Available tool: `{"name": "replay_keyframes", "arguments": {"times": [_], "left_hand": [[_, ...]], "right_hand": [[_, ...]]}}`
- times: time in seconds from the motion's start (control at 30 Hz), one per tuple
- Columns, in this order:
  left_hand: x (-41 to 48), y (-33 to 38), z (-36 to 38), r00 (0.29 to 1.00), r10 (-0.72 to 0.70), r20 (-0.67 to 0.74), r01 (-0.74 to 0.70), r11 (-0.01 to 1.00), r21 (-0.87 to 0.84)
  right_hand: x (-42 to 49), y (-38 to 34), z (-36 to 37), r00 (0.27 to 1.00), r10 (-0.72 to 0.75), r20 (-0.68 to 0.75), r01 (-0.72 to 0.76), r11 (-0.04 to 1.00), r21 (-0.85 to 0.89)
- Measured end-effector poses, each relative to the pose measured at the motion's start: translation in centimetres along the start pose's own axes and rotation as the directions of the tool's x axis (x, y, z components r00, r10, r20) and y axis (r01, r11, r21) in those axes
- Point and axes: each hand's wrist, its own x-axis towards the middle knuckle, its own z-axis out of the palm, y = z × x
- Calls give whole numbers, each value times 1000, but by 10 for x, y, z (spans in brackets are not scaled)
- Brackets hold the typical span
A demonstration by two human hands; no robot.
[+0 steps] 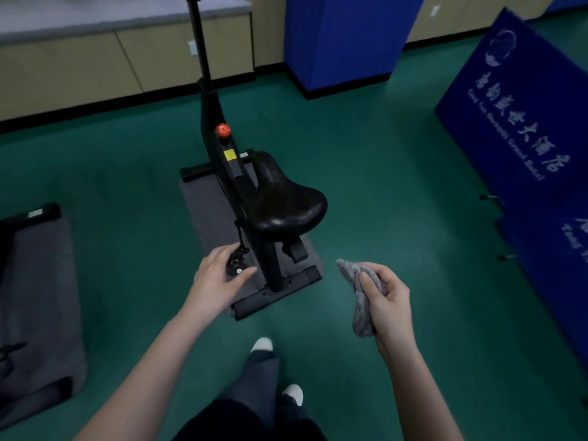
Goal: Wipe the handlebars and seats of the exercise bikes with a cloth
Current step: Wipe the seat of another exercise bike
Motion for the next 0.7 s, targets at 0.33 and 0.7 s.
{"name": "replay_keyframes", "arguments": {"times": [0.33, 0.7], "left_hand": [[94, 0, 16, 995, -103, -7, 100, 981, -168], [144, -5, 39, 968, -245, 52, 245, 884, -398]], "right_hand": [[105, -28, 45, 993, -64, 95, 73, 992, -104], [229, -49, 146, 949, -177, 260, 245, 934, -260]]}}
